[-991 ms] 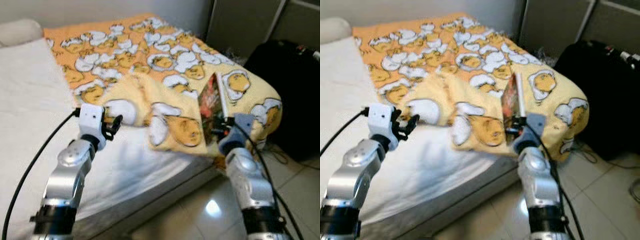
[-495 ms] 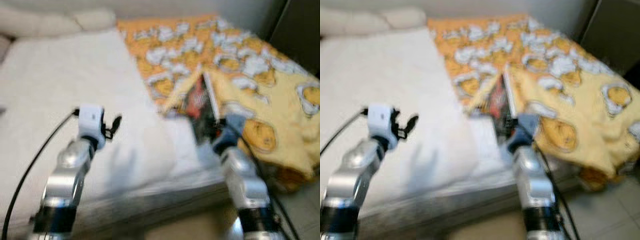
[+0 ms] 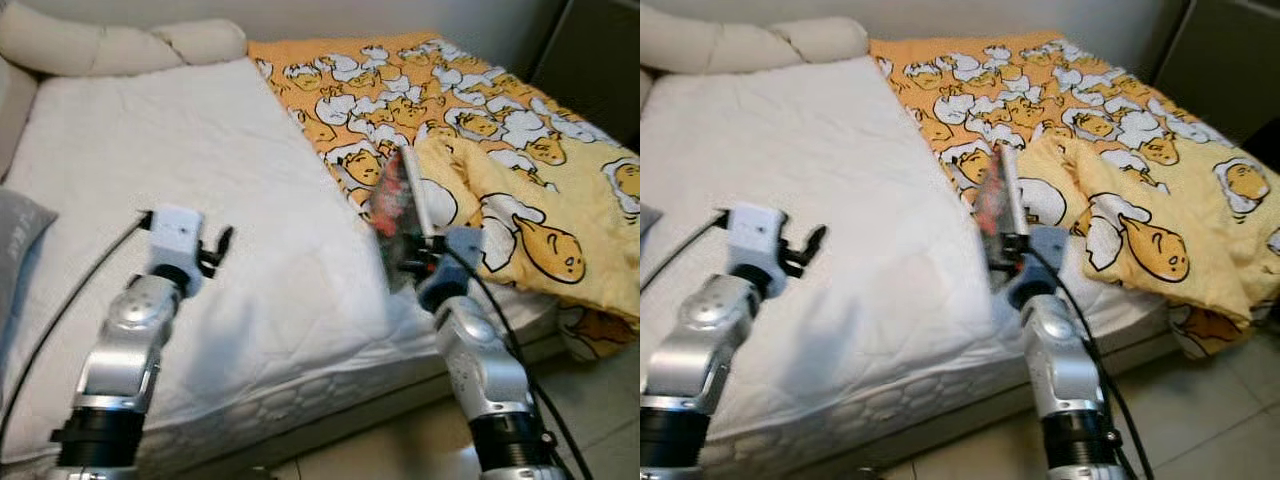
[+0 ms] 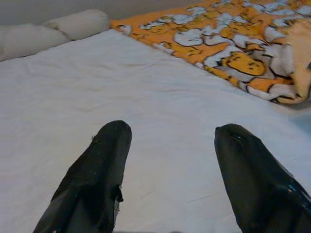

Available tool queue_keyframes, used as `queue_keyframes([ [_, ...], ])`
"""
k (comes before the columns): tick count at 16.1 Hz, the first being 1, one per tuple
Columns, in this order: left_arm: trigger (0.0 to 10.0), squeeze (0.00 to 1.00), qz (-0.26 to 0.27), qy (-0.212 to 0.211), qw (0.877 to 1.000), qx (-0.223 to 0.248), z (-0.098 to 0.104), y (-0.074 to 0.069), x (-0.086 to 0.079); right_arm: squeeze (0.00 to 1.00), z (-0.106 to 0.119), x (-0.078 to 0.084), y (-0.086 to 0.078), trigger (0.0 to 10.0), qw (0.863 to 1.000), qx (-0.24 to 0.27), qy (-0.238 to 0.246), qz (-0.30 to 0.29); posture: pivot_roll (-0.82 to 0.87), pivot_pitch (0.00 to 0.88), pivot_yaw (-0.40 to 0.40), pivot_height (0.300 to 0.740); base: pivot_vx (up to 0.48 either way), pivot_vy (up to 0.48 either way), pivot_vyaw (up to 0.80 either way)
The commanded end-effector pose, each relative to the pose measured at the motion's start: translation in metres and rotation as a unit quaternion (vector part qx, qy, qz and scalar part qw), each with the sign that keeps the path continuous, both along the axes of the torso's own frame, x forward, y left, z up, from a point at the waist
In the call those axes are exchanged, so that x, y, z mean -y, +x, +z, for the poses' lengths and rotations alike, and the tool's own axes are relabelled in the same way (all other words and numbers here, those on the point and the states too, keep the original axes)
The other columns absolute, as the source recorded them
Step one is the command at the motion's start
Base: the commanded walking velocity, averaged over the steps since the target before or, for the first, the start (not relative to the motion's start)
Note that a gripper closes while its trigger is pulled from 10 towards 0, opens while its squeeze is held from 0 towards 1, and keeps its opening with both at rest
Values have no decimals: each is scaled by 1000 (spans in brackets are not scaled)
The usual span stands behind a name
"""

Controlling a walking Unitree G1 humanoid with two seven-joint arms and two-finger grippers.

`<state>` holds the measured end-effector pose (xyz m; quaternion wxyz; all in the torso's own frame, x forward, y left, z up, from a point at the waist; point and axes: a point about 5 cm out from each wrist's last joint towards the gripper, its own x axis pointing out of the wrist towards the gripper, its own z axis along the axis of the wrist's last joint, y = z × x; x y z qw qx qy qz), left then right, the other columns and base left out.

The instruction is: Clean up the room

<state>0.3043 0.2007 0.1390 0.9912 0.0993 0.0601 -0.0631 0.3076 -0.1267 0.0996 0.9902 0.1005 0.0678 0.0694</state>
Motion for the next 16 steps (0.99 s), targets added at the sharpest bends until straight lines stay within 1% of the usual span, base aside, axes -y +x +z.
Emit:
queue_keyframes([
  [1,10000,0,-9,-1,1000,5,2,3,7,0,14,5,5,10000,999,31,-4,-7,29,0,-11,740,0,-480,0],
  [2,10000,0,-7,-12,1000,3,1,3,7,0,14,6,5,10000,1000,29,1,-10,28,0,-10,740,0,0,0],
  [4,10000,0,-6,-15,1000,3,1,4,7,0,13,7,5,10000,1000,27,2,-12,28,0,-10,740,0,0,0],
  [7,10000,0,-5,-16,1000,3,1,4,7,0,13,4,5,10000,999,29,-24,5,27,0,-9,740,0,0,0],
  [13,10000,0,-2,-23,1000,8,1,4,5,0,11,5,5,10000,1000,22,-23,0,27,0,-8,740,0,0,761],
  [14,10000,0,-1,-25,1000,7,0,4,4,0,10,5,5,10000,1000,22,-22,-1,24,0,-5,740,0,304,800],
  [15,10000,0,0,-27,1000,7,0,4,4,0,9,8,5,10000,1000,16,-2,-18,24,0,-5,740,0,352,0],
  [16,10000,0,0,-28,1000,7,0,4,4,0,9,9,5,10000,1000,16,2,-24,24,0,-5,740,0,356,0],
])
